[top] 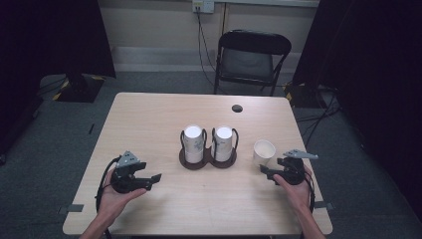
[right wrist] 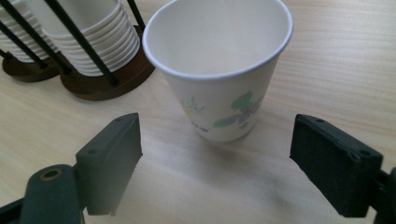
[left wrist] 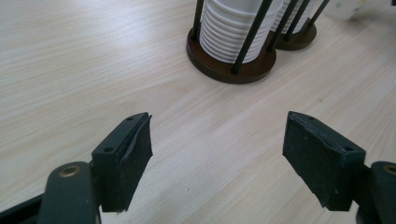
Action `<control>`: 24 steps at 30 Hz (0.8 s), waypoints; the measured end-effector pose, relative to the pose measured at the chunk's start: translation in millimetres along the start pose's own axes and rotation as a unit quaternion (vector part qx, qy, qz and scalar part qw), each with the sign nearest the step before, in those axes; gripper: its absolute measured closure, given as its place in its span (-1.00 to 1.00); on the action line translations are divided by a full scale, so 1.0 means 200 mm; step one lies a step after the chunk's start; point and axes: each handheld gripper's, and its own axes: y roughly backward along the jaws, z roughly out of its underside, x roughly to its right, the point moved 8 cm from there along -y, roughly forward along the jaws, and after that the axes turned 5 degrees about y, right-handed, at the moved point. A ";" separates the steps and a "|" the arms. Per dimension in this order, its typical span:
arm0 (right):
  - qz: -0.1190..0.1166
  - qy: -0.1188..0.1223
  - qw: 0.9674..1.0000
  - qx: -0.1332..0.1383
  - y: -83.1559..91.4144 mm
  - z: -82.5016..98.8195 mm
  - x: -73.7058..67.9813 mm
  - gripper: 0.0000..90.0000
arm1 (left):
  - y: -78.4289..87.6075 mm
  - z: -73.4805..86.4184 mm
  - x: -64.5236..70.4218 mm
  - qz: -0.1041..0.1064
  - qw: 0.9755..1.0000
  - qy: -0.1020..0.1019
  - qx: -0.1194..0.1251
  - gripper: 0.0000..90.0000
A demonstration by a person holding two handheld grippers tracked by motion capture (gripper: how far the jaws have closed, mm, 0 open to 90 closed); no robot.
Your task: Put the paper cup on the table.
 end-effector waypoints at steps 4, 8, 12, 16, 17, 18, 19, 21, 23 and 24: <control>-0.003 -0.003 1.000 0.006 0.07 0.02 -0.02 -0.61 | 0.03 0.01 -0.03 -0.006 1.000 0.009 0.004 -0.51; 0.000 -0.008 1.000 0.006 0.14 0.07 -0.03 -0.59 | 0.05 0.05 -0.06 -0.016 1.000 0.007 -0.009 -0.54; 0.000 -0.014 1.000 0.004 0.20 0.12 -0.05 -0.58 | 0.06 0.09 -0.09 -0.021 1.000 0.018 -0.009 -0.56; -0.001 -0.015 1.000 0.002 0.25 0.15 -0.08 -0.57 | 0.08 0.10 -0.10 -0.026 0.999 0.021 -0.013 -0.56; -0.002 -0.017 1.000 0.002 0.26 0.16 -0.09 -0.57 | 0.09 0.11 -0.10 -0.027 0.999 0.024 -0.013 -0.56; -0.002 -0.016 1.000 0.001 0.28 0.17 -0.10 -0.57 | 0.09 0.11 -0.11 -0.029 0.999 0.026 -0.013 -0.56; 0.001 -0.015 1.000 -0.001 0.29 0.18 -0.10 -0.57 | 0.10 0.12 -0.12 -0.032 0.999 0.027 -0.014 -0.56; 0.004 -0.019 1.000 -0.001 0.31 0.21 -0.11 -0.56 | 0.10 0.15 -0.13 -0.031 0.999 0.035 -0.019 -0.57; 0.008 -0.020 1.000 -0.003 0.32 0.24 -0.10 -0.57 | 0.11 0.17 -0.14 -0.024 0.999 0.034 -0.017 -0.57; 0.010 -0.021 1.000 -0.004 0.32 0.25 -0.10 -0.57 | 0.11 0.17 -0.14 -0.024 0.999 0.037 -0.017 -0.57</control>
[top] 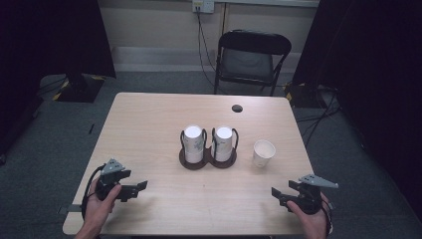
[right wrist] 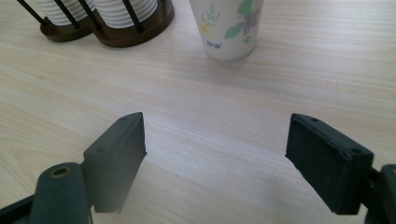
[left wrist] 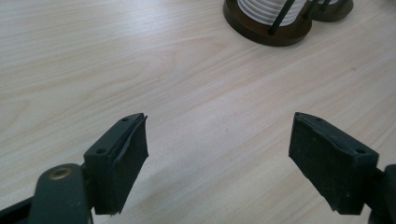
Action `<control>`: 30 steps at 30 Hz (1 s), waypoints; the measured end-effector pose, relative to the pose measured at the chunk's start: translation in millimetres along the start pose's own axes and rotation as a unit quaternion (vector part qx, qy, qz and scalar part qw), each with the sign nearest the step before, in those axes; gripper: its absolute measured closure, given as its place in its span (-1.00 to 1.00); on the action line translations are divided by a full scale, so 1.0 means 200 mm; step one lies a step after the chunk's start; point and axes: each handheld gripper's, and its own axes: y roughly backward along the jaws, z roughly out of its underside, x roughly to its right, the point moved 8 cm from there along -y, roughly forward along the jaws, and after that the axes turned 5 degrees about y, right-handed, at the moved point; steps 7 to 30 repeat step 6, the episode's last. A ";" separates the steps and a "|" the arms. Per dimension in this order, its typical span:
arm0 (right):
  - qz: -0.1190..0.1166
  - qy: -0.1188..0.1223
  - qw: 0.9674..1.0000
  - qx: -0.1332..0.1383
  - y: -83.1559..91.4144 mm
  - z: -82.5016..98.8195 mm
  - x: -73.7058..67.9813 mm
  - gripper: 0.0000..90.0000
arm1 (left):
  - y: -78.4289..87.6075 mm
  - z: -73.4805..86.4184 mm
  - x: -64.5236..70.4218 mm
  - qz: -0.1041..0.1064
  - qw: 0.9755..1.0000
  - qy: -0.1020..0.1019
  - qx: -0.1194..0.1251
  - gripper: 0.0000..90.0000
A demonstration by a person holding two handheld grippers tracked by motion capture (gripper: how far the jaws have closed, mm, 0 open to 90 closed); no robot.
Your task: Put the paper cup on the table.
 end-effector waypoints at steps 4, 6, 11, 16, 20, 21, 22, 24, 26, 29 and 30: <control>0.007 -0.006 1.000 0.001 0.01 0.01 0.02 -0.59 | -0.01 0.02 -0.01 -0.006 1.000 0.006 -0.003 -0.57; 0.011 -0.009 1.000 0.005 0.01 0.01 0.03 -0.61 | -0.01 0.02 -0.02 -0.010 1.000 0.004 -0.003 -0.57; 0.011 -0.009 1.000 0.005 0.01 0.01 0.03 -0.61 | -0.01 0.02 -0.02 -0.010 1.000 0.004 -0.003 -0.57; 0.011 -0.009 1.000 0.005 0.01 0.01 0.03 -0.61 | -0.01 0.02 -0.02 -0.010 1.000 0.004 -0.003 -0.57; 0.011 -0.009 1.000 0.005 0.01 0.01 0.03 -0.61 | -0.01 0.02 -0.02 -0.010 1.000 0.004 -0.003 -0.57; 0.011 -0.009 1.000 0.005 0.01 0.01 0.03 -0.61 | -0.01 0.02 -0.02 -0.010 1.000 0.004 -0.003 -0.57; 0.011 -0.009 1.000 0.005 0.01 0.01 0.03 -0.61 | -0.01 0.02 -0.02 -0.010 1.000 0.004 -0.003 -0.57; 0.011 -0.009 1.000 0.005 0.01 0.01 0.03 -0.61 | -0.01 0.02 -0.02 -0.010 1.000 0.004 -0.003 -0.57; 0.011 -0.009 1.000 0.005 0.01 0.01 0.03 -0.61 | -0.01 0.02 -0.02 -0.010 1.000 0.004 -0.003 -0.57; 0.011 -0.009 1.000 0.005 0.01 0.01 0.03 -0.61 | -0.01 0.02 -0.02 -0.010 1.000 0.004 -0.003 -0.57; 0.011 -0.009 1.000 0.005 0.01 0.01 0.03 -0.61 | -0.01 0.02 -0.02 -0.010 1.000 0.004 -0.003 -0.57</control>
